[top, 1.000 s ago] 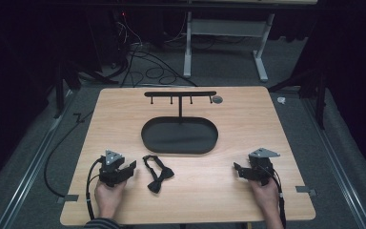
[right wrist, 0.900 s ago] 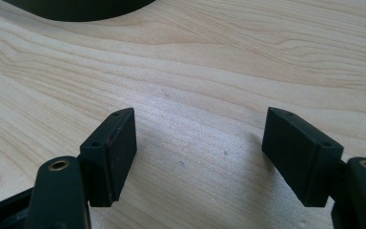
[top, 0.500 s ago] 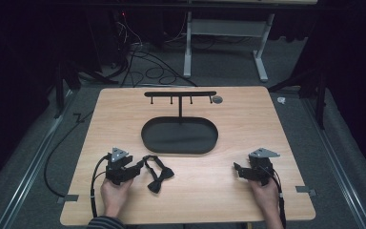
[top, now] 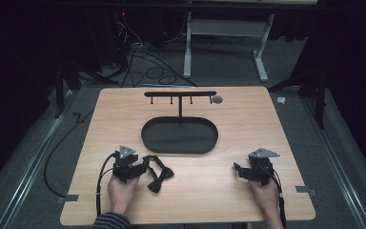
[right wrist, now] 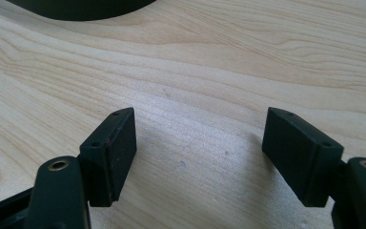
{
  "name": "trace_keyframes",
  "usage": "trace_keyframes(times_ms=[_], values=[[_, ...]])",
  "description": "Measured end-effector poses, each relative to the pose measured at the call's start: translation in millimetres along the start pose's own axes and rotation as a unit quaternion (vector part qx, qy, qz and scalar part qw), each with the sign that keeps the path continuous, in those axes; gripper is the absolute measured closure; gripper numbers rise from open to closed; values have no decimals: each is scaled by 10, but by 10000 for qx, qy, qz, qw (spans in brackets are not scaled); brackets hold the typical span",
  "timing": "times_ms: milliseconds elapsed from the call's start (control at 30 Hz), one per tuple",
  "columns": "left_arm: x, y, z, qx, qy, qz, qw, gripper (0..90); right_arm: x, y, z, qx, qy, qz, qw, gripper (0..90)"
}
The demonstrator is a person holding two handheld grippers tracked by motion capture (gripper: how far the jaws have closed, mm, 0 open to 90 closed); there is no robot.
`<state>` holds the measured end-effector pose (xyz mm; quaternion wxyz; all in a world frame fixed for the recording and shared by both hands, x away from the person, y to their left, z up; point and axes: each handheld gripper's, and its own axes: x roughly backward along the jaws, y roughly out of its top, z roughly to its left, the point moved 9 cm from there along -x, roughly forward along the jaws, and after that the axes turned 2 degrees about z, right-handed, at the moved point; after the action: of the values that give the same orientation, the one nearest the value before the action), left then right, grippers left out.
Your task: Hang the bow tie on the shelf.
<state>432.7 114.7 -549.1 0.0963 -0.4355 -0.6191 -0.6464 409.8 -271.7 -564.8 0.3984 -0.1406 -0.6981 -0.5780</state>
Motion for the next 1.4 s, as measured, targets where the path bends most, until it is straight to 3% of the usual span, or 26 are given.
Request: trace_keyframes(times_ms=[100, 267, 500, 833, 1100, 1400], values=[[-33, -4, -19, -28, 10, 52, 10000, 478, -1, 1, 0, 0, 1, -4, 10000, 286], [-109, -52, -22, -214, 202, 256, 9992, 512, 0, 0, 0, -1, 0, -1, 10000, 286], [-121, -73, -25, -501, 437, 275, 9974, 607, 1, 0, 0, -6, 2, 1, 10000, 285], [-127, -68, -94, -715, 338, 385, 9961, 856, 1, 0, 1, -18, 10, 3, 10000, 285], [-117, -58, -92, -672, 124, 348, 9971, 870, 1, 1, 2, -36, 23, -2, 10000, 286], [15, 130, -174, -565, -254, 82, 9980, 871, -1, 1, 0, -11, 10, -6, 10000, 286]])
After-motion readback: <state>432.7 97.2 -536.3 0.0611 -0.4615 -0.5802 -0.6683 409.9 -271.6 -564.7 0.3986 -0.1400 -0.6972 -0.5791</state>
